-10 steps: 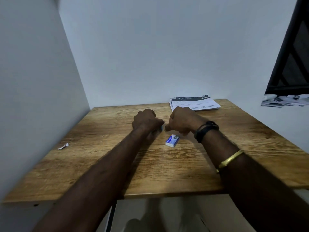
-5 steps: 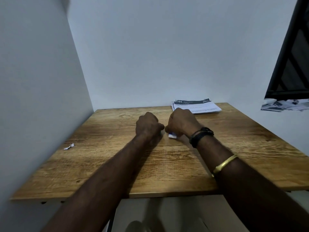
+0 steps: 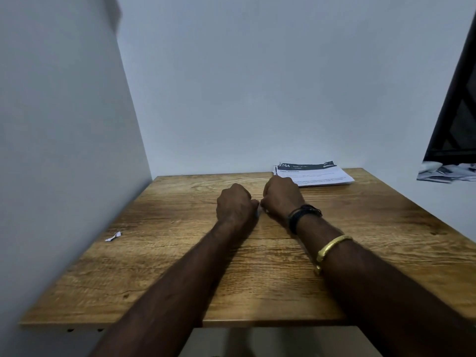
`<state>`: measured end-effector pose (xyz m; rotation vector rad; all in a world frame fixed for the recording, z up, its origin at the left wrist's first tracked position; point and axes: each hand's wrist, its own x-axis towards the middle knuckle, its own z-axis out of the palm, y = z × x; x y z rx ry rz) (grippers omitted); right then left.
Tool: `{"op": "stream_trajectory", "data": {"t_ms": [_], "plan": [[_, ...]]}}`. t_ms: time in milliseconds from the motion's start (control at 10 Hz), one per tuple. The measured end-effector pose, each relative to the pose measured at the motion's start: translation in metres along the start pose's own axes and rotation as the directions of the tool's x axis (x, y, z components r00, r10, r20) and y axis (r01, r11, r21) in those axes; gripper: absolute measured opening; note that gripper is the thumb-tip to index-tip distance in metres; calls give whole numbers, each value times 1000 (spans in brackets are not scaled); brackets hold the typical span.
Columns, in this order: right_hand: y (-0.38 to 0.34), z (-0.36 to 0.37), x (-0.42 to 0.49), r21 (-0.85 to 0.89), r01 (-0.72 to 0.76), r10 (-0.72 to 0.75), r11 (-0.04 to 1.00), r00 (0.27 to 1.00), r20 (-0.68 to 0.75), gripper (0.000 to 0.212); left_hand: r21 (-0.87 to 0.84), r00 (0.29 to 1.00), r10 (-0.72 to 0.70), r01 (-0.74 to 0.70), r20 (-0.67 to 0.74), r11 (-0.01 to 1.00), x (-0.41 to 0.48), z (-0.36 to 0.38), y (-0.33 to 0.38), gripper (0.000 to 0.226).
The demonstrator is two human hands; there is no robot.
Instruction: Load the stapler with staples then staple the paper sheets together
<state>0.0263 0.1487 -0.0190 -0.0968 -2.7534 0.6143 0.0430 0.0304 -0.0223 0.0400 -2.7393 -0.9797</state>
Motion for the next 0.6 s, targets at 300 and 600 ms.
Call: {"op": "stream_trajectory", "data": {"t_ms": [300, 600], "plan": [[4, 7, 1, 0, -4, 4, 1000, 999, -37, 24, 22, 999, 49, -49, -6, 999, 2, 2, 0, 19], [2, 9, -1, 30, 98, -91, 995, 979, -185, 25, 89, 981, 170, -162, -92, 983, 9, 5, -3, 44]]}}
